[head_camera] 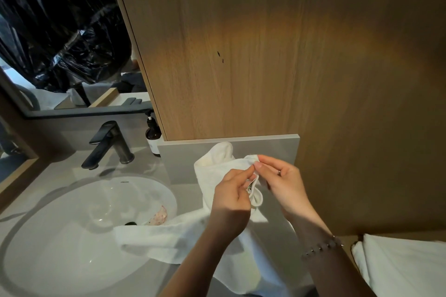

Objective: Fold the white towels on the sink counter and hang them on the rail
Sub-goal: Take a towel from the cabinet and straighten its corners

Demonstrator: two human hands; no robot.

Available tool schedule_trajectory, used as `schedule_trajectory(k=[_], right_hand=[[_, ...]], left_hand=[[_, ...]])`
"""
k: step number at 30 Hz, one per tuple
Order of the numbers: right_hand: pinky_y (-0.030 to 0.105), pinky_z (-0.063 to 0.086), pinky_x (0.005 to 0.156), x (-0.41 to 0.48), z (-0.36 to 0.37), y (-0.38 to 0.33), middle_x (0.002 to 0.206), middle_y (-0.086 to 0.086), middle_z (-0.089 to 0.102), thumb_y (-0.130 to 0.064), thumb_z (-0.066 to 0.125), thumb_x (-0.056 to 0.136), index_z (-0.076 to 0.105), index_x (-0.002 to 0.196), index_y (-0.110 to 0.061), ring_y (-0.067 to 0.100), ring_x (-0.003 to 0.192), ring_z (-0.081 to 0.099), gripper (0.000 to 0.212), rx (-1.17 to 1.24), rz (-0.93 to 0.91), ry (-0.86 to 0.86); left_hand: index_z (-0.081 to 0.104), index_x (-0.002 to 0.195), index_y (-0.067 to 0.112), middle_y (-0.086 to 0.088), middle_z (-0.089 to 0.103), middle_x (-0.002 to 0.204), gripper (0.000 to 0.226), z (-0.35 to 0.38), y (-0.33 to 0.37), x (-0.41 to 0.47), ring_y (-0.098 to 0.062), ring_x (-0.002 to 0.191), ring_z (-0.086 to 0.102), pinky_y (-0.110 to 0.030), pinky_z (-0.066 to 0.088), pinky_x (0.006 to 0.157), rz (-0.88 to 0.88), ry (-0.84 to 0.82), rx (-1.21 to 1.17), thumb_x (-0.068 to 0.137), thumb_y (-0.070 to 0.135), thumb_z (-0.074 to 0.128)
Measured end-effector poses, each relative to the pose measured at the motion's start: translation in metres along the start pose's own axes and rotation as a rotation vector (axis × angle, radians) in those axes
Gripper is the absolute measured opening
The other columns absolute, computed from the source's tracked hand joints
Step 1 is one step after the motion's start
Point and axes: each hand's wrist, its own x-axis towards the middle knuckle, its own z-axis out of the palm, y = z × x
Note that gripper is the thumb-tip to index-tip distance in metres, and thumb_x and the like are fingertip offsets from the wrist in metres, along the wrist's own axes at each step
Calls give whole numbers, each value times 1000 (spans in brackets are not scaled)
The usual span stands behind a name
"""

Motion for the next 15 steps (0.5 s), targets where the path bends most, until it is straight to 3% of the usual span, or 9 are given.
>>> schedule_trajectory(k=[4, 9, 13, 15], right_hand=[[11, 50, 64, 0, 1, 1, 75, -7, 74, 0, 57, 89, 65, 103, -9, 2, 73, 69, 18, -5, -18, -11], [9, 49, 66, 0, -1, 0, 78, -9, 73, 4, 57, 88, 62, 108, -18, -1, 75, 68, 29, -33, -30, -46], [12, 51, 67, 1, -1, 2, 91, -3, 73, 3, 58, 88, 63, 113, -7, 2, 79, 69, 28, -14, -30, -3], [12, 51, 63, 0, 0, 2, 83, -4, 74, 2, 56, 89, 63, 115, -2, 3, 73, 69, 27, 3, -18, 3]], left_hand=[[57, 123, 13, 20, 51, 104, 56, 1, 0, -1, 19, 94, 52, -6, 39, 90, -62, -56, -93, 72, 17, 34], [51, 128, 17, 18, 50, 109, 62, -1, 0, -1, 20, 97, 51, -3, 37, 90, -80, -100, -116, 69, 9, 32], [53, 128, 13, 11, 52, 111, 54, -1, -2, -2, 1, 103, 56, -16, 42, 98, -164, -126, -259, 78, -5, 40], [55, 118, 21, 4, 55, 116, 52, -2, -3, -3, -1, 104, 58, -22, 43, 100, -209, -118, -315, 69, 7, 43]])
